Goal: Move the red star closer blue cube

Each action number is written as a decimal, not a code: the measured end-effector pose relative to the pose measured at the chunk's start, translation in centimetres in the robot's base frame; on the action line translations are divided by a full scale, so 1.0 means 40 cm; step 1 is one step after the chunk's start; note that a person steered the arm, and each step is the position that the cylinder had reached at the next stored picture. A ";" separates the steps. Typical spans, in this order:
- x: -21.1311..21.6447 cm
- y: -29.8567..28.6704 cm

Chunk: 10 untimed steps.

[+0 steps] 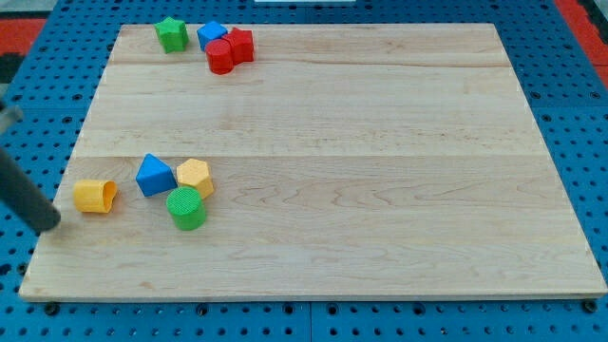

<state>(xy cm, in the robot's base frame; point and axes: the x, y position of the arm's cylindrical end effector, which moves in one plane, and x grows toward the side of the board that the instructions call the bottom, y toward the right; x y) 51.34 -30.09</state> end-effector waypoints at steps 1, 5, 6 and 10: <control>-0.033 0.026; -0.592 0.112; -0.713 0.213; -0.747 0.429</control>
<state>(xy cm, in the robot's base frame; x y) 21.46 -12.92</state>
